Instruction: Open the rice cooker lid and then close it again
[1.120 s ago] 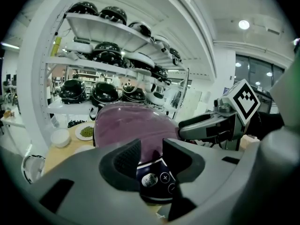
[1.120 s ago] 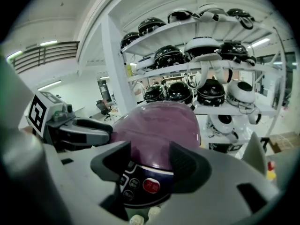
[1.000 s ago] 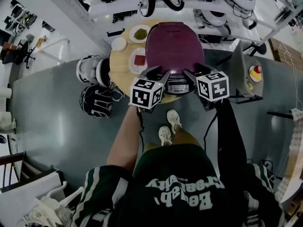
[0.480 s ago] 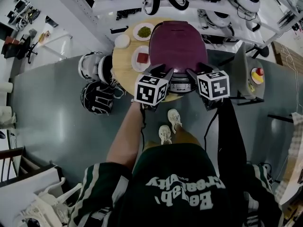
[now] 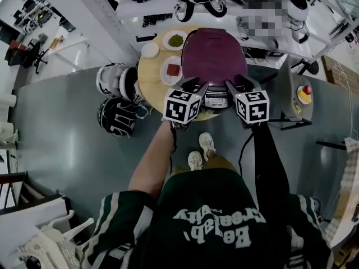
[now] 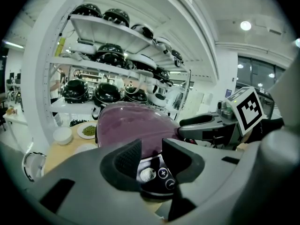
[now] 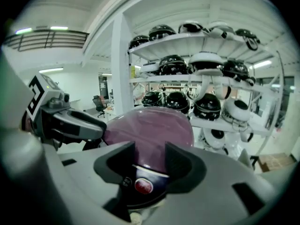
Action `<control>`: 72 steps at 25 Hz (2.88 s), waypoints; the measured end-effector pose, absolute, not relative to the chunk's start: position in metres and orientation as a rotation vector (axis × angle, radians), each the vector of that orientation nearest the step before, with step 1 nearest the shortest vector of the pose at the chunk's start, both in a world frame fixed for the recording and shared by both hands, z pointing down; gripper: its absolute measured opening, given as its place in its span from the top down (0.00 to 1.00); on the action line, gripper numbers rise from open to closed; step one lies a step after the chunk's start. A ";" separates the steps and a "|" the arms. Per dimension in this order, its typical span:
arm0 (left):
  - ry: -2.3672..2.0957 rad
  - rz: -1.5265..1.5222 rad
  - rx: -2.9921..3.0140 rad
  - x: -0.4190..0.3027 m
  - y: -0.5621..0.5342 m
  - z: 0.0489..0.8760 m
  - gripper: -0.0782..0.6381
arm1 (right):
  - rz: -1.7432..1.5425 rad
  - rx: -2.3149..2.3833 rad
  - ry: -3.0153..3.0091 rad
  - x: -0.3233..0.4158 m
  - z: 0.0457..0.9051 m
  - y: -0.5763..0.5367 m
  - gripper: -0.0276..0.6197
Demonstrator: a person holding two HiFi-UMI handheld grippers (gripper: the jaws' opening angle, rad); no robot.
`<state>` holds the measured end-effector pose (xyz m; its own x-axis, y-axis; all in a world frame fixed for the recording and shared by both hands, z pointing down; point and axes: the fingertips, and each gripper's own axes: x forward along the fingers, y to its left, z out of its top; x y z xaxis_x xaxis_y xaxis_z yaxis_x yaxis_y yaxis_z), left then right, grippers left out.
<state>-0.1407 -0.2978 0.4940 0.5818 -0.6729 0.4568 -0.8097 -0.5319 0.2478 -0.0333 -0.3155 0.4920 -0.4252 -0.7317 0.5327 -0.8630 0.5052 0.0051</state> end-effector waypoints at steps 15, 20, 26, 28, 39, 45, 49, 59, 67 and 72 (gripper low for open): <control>-1.499 0.267 2.603 -0.155 -0.254 0.412 0.70 | 0.118 1.499 -2.452 -0.020 0.415 -0.266 0.63; -1.590 0.222 2.647 -0.139 -0.237 0.389 0.66 | 0.051 1.538 -2.513 -0.005 0.390 -0.252 0.63; -1.667 0.217 2.588 -0.119 -0.216 0.381 0.64 | 0.045 1.476 -2.568 0.016 0.384 -0.238 0.62; -1.673 0.218 2.583 -0.107 -0.207 0.378 0.64 | 0.046 1.457 -2.586 0.024 0.383 -0.231 0.62; -1.792 0.202 2.549 -0.077 -0.156 0.357 0.64 | 0.008 1.396 -2.683 0.064 0.375 -0.193 0.61; -1.836 0.186 2.565 -0.063 -0.138 0.342 0.64 | -0.039 1.356 -2.709 0.073 0.367 -0.174 0.60; -1.841 0.150 2.532 -0.061 -0.132 0.341 0.64 | -0.054 1.321 -2.721 0.077 0.364 -0.164 0.60; -1.844 0.254 2.532 -0.050 -0.114 0.346 0.85 | -0.074 1.268 -2.664 0.089 0.371 -0.149 0.87; -1.871 0.214 2.517 -0.052 -0.110 0.341 0.89 | -0.067 1.222 -2.683 0.095 0.369 -0.137 0.95; -1.856 0.226 2.522 -0.051 -0.107 0.345 0.89 | -0.086 1.224 -2.665 0.092 0.369 -0.134 0.95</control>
<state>-0.0505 -0.1073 0.3455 0.2906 -0.9497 0.1168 -0.9499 -0.3010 -0.0839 0.0924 -0.1344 0.3685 -0.6341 -0.7559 0.1626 -0.7438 0.6538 0.1388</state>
